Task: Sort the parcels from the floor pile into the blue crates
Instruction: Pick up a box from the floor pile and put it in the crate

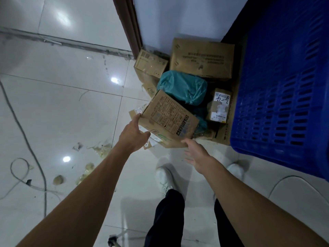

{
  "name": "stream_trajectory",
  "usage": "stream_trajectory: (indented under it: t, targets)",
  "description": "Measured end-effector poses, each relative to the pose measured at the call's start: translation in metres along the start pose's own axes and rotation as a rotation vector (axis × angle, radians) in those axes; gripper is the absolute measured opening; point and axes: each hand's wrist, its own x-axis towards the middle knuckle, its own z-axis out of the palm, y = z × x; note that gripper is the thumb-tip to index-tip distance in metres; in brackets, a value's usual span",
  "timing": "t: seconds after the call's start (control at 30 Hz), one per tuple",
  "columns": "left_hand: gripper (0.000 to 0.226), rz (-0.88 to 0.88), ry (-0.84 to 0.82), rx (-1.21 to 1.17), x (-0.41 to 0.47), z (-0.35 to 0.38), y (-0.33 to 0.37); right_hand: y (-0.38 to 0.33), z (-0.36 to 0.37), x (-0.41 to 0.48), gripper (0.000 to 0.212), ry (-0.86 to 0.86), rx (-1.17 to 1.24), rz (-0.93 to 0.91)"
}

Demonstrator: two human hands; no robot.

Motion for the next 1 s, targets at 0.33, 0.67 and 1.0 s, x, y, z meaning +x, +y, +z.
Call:
stream_trajectory:
  t: [0.33,0.67,1.0]
  targets:
    - [0.087,0.009,-0.032,0.031,-0.005,-0.007,0.011,0.0,-0.007,-0.017,0.017,-0.06,0.129,-0.039]
    - [0.071,0.014,0.042,0.051,-0.025,0.008,0.019,0.014,-0.01,-0.032,0.033,-0.068,0.259,-0.055]
    - [0.085,0.029,0.049,-0.007,-0.001,0.012,0.01,-0.002,-0.01,0.005,0.046,-0.054,0.261,-0.067]
